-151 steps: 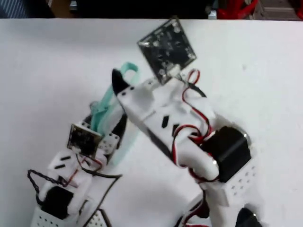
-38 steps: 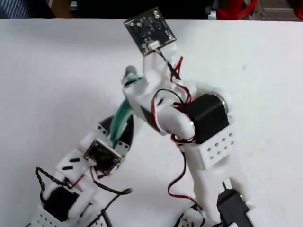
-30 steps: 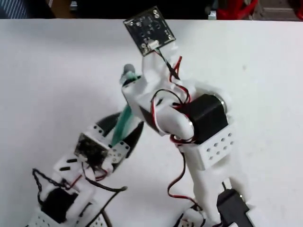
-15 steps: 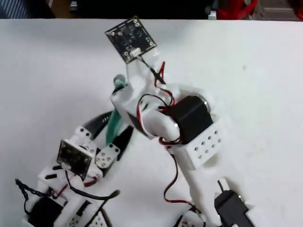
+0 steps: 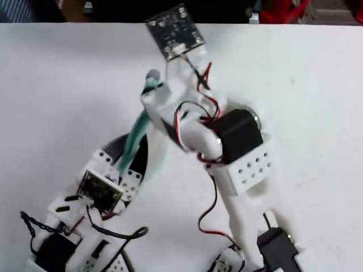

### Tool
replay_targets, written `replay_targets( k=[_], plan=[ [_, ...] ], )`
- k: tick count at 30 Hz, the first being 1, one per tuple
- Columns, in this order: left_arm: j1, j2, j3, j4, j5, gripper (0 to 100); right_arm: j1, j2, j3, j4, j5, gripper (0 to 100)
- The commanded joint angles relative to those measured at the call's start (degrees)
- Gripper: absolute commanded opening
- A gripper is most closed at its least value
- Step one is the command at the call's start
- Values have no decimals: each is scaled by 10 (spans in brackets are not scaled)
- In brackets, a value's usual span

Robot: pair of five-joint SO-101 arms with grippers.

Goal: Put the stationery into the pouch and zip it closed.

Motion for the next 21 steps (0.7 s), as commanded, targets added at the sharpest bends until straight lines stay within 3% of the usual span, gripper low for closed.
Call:
replay_targets(
  k=[1, 6, 12, 21],
  plan=[
    [2, -5, -10, 13, -5, 22, 89, -1, 26, -87, 23, 19],
    [2, -5, -10, 13, -5, 22, 131, -6, 79, -138, 43, 19],
    [2, -5, -10, 14, -28, 20, 110, -15, 95, -128, 48, 19],
    [1, -5, -10, 21, -31, 21, 233, 64, 148, -287, 78, 19]
  ],
)
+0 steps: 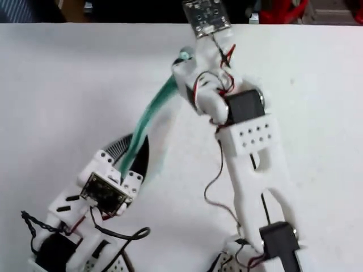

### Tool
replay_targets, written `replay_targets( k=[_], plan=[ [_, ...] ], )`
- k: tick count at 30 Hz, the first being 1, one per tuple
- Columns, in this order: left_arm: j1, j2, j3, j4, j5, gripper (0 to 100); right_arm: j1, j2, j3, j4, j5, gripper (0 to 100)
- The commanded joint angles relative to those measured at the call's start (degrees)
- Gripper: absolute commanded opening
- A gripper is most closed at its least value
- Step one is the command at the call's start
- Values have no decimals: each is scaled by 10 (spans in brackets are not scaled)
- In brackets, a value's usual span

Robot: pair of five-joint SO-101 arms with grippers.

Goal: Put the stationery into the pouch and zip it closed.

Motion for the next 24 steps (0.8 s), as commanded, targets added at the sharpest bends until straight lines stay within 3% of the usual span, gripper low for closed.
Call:
replay_targets(
  k=[1, 7, 13, 15, 19, 21, 24],
  plan=[
    [0, -6, -10, 11, -6, 21, 109, 54, 1, -94, 45, 19],
    [1, -6, -10, 11, -7, 21, 129, 58, 0, -85, 55, 19],
    [0, -6, -10, 11, -8, 21, 94, -1, 0, -41, 55, 25],
    [-1, -6, -8, 11, -8, 21, 74, -26, 0, -9, 53, 72],
    [-1, -6, -7, 11, -9, 21, 58, -79, 0, 58, 52, 258],
    [-2, -6, -6, 11, -9, 22, 58, -109, -1, 103, 48, 283],
    [-2, -6, -6, 11, -9, 22, 58, -151, -21, 179, -18, 283]
  ],
)
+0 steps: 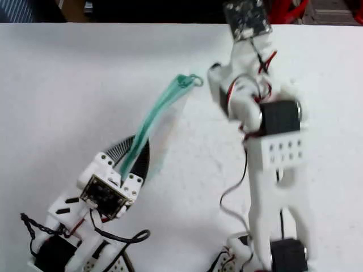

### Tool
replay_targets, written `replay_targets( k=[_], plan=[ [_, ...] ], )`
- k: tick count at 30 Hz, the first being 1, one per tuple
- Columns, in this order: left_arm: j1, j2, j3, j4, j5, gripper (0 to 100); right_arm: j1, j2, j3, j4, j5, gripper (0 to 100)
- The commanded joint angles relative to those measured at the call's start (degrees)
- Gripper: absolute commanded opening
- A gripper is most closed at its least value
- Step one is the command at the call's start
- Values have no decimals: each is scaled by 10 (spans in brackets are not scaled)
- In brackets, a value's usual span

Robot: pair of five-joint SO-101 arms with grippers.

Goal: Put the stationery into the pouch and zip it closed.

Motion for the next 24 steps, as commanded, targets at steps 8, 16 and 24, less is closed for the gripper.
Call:
replay_targets(
  k=[8, 16, 24],
  plan=[
    [-1, 3, -6, 1, -7, 22, -192, -89, -149, 247, -292, 285],
    [-1, 3, -5, 4, -7, 22, -279, -82, -156, 220, -354, 286],
    [-1, 3, -5, 4, -8, 22, -282, -5, -156, 182, -418, 284]
  ],
)
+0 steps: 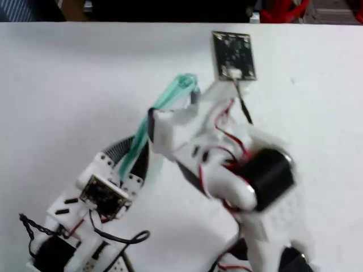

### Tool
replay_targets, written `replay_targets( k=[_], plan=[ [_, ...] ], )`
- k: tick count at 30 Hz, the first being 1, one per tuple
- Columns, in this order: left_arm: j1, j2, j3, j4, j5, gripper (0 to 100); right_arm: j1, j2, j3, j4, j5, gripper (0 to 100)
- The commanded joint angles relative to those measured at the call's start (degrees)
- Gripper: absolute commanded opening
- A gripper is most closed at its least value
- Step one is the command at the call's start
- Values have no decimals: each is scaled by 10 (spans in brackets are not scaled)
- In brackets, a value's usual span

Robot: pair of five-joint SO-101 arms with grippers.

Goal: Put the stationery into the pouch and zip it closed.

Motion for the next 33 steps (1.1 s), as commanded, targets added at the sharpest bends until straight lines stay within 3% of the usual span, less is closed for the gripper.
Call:
replay_targets(
  k=[1, 9, 11, 13, 16, 18, 22, 25, 29, 33],
  plan=[
    [-1, 3, -5, 2, -8, 22, 0, 66, -18, -29, -30, 284],
    [-4, 3, -5, 3, -8, 23, -2, 143, -17, -86, -60, 275],
    [-4, 3, -5, 3, -8, 23, 3, 147, -17, -67, -61, 185],
    [-4, 3, -5, 2, -7, 23, 22, 153, -17, -45, -56, 12],
    [-4, 3, -6, -1, -5, 24, 61, 154, -12, -21, 10, 73],
    [-4, 3, -6, -2, -4, 29, 100, 154, -15, -16, 55, 42],
    [-7, 3, -11, 5, 18, 177, 131, 156, -11, -70, 137, 19],
    [-56, 3, -40, 27, 76, 223, 139, 163, 3, -136, 164, 18],
    [-134, 3, -125, 89, 82, 226, 136, 180, 6, -213, 168, 18],
    [-209, 3, -137, 82, 98, 222, 73, 170, 4, -237, 168, 18]
  ],
)
